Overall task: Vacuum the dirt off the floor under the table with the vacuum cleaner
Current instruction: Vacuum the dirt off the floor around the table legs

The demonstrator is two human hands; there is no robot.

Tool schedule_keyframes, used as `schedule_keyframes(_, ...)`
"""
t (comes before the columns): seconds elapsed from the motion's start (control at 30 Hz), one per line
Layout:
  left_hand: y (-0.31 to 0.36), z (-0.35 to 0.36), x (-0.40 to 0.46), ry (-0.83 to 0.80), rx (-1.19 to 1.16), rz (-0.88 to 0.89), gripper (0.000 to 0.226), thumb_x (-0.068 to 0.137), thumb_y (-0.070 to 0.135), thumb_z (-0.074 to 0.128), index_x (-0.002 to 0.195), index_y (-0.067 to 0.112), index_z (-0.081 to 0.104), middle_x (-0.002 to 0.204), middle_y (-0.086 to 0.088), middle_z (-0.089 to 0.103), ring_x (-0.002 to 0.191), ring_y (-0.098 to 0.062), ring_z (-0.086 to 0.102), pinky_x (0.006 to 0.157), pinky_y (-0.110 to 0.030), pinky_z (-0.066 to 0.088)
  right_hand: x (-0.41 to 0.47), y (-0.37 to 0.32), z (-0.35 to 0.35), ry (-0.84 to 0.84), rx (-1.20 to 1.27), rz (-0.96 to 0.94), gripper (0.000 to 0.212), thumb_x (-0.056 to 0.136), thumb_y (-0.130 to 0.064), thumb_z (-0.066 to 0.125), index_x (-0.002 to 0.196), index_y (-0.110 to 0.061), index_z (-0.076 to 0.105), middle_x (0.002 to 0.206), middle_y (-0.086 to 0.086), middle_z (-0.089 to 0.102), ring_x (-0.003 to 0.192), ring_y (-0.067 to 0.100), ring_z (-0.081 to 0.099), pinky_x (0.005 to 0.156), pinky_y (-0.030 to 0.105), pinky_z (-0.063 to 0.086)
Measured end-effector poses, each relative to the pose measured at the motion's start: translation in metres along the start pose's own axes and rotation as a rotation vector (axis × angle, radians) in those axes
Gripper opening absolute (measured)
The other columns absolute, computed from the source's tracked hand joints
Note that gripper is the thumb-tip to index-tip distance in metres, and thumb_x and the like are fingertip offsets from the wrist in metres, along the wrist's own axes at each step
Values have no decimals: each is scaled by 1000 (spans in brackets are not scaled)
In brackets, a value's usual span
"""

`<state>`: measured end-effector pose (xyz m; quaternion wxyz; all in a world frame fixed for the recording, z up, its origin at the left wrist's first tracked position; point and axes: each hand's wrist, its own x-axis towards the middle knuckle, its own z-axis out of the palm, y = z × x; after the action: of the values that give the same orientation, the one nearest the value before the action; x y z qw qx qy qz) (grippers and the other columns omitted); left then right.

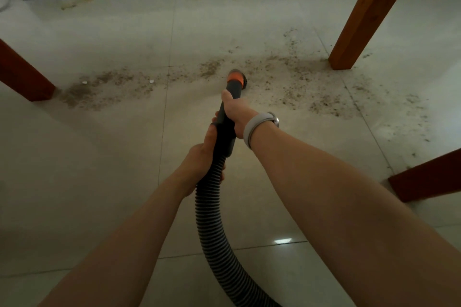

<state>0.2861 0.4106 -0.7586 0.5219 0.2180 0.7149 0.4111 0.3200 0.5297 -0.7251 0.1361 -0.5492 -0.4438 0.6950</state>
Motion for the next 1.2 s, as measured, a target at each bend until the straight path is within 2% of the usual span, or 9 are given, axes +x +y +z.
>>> schedule_keyframes(0.1, 12, 5, 7, -33, 31, 5, 77, 86, 71, 27, 85, 1, 59, 66, -14, 58, 55, -26, 57, 58, -34, 51, 14, -5, -5, 33, -40, 5, 51, 97, -47, 38, 121, -3, 47, 109, 16, 62, 100, 32, 63, 93, 48, 50)
schedule_keyframes(0.23, 10, 9, 6, -25, 17, 7, 76, 86, 71, 27, 83, 2, 59, 65, -12, 57, 52, -24, 57, 56, -33, 50, 13, -6, -10, 56, -28, 27, 43, 99, -43, 38, 82, -5, 50, 82, 12, 62, 81, 28, 64, 91, 45, 52)
schedule_keyframes(0.4, -5, 1, -9, 5, -11, -13, 76, 85, 73, 26, 84, 4, 59, 63, -11, 58, 51, -22, 57, 52, -31, 50, 3, 4, -1, 0, -12, 55, 40, 99, -38, 40, 76, -6, 47, 74, 11, 59, 70, 26, 62, 88, 44, 54)
schedule_keyframes(0.47, -10, -4, -18, -10, -68, -17, 77, 80, 74, 26, 86, 4, 59, 62, -10, 58, 50, -22, 56, 51, -30, 49, -1, 8, 11, -2, -56, 35, 42, 99, -39, 39, 82, -2, 50, 87, 13, 63, 85, 29, 64, 90, 46, 53)
schedule_keyframes(0.6, -20, -15, -36, -10, -131, -15, 78, 71, 75, 28, 87, 4, 58, 61, -10, 57, 48, -21, 54, 47, -28, 49, -5, 18, 34, -11, -112, 15, 53, 97, -41, 38, 122, 5, 51, 119, 19, 59, 105, 35, 61, 93, 47, 50)
schedule_keyframes(0.8, -22, -21, -55, -20, -85, -29, 78, 69, 75, 28, 86, 3, 56, 59, -10, 56, 48, -22, 52, 48, -29, 48, -12, 32, 37, -21, -22, 50, 49, 97, -39, 41, 123, 1, 48, 112, 17, 62, 99, 34, 62, 91, 46, 52)
schedule_keyframes(0.97, -26, -21, -63, -37, -42, -25, 77, 74, 74, 28, 85, 3, 56, 60, -11, 57, 48, -23, 54, 49, -29, 48, -20, 43, 28, 4, 54, 61, 43, 99, -38, 39, 104, 2, 52, 77, 10, 56, 80, 30, 64, 88, 45, 53)
schedule_keyframes(1.13, -33, -20, -67, -34, -20, -15, 77, 72, 74, 29, 85, 3, 57, 59, -11, 57, 48, -22, 55, 49, -29, 48, -22, 55, 26, 24, 119, 109, 48, 98, -43, 39, 120, -1, 49, 86, 11, 60, 69, 24, 62, 83, 41, 56)
schedule_keyframes(1.2, -36, -19, -66, -14, -35, -16, 76, 71, 73, 29, 82, 3, 57, 59, -11, 57, 47, -22, 54, 49, -29, 48, -20, 57, 29, 44, 103, 88, 53, 96, -46, 40, 123, -1, 48, 101, 13, 63, 81, 27, 65, 87, 44, 54)
